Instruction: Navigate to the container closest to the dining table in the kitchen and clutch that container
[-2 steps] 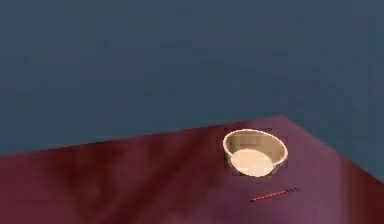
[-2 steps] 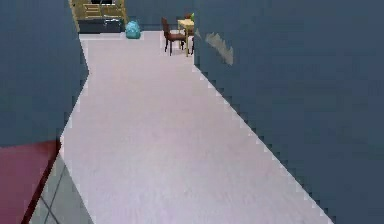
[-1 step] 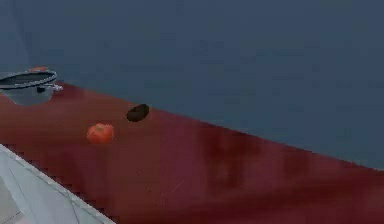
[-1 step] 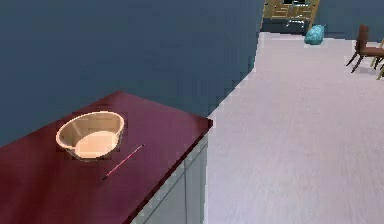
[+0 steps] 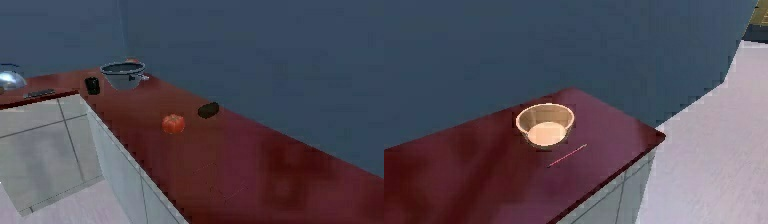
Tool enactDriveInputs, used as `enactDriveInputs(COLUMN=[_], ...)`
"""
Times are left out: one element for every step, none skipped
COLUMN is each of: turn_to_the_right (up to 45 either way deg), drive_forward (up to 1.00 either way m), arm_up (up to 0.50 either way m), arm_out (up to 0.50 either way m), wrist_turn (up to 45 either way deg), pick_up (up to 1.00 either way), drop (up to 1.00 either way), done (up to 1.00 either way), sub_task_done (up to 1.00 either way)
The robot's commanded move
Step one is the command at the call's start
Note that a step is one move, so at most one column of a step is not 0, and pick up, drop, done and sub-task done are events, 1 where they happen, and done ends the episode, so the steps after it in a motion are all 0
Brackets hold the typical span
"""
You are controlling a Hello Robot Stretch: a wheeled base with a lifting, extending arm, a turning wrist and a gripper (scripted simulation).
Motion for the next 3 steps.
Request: enactDriveInputs(turn_to_the_right=[0.0, 0.0, 0.0], drive_forward=[0.0, 0.0, 0.0], arm_up=[0.5, 0.38, 0.0], arm_out=[0.0, 0.0, 0.26], wrist_turn=[0.0, 0.0, 0.0], pick_up=[0.0, 0.0, 0.0], drop=[0.0, 0.0, 0.0], done=[0.0, 0.0, 0.0], sub_task_done=[0.0, 0.0, 0.0])
